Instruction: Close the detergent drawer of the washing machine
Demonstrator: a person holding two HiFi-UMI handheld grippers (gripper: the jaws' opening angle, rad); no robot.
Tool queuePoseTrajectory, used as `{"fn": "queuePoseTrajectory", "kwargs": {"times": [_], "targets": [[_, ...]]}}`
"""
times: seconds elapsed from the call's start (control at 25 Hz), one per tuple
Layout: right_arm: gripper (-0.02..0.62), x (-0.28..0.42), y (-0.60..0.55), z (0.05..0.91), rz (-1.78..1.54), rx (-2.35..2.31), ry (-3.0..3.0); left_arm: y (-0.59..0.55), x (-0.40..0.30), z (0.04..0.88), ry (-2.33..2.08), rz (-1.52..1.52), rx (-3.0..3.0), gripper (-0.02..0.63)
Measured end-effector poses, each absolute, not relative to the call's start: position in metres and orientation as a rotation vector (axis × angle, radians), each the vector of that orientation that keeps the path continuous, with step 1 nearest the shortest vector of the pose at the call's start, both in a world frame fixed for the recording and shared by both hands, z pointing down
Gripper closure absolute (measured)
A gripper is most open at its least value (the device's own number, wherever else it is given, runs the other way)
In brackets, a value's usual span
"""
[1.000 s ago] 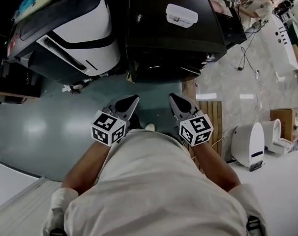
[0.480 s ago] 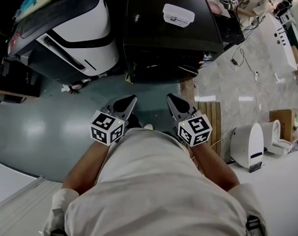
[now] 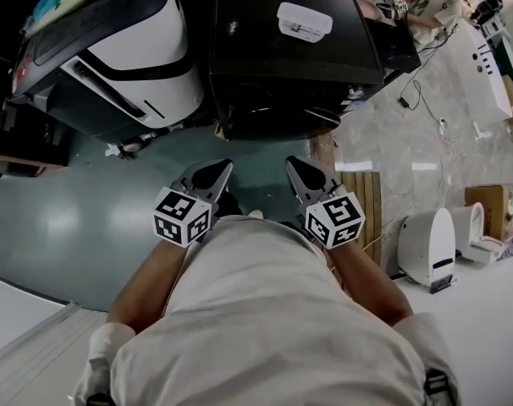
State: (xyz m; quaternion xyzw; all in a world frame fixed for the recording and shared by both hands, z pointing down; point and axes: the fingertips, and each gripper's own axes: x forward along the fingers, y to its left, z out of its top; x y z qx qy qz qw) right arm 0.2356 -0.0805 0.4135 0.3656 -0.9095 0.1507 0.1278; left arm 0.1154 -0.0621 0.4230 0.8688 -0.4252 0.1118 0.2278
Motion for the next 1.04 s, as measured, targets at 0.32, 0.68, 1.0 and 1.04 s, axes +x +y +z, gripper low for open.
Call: {"fn": "queuePoseTrajectory", "kwargs": {"times": [0.32,0.68,1.0,1.04], "targets": [[0.581,0.237,-0.080,0.415,0.444,1.060,-2.646,-0.063,0.119,0.428,-1.167,0.325,2.385,0.606],[0.586,0.244,-0.084,0.416,0.445,1.066,-2.641,-0.067,0.123,0.432,-1.158,0.340,2.376,0.606],[0.586,0.252,-0.090,0.416,0.451,1.069,-2.645,-0.072,0.129,0.433,-1.152,0.353,2.371,0.605],[0.586,0.252,-0.091,0.415,0.450,1.070,-2.646,-0.073,0.130,0.433,-1.153,0.353,2.370,0.605]]}}
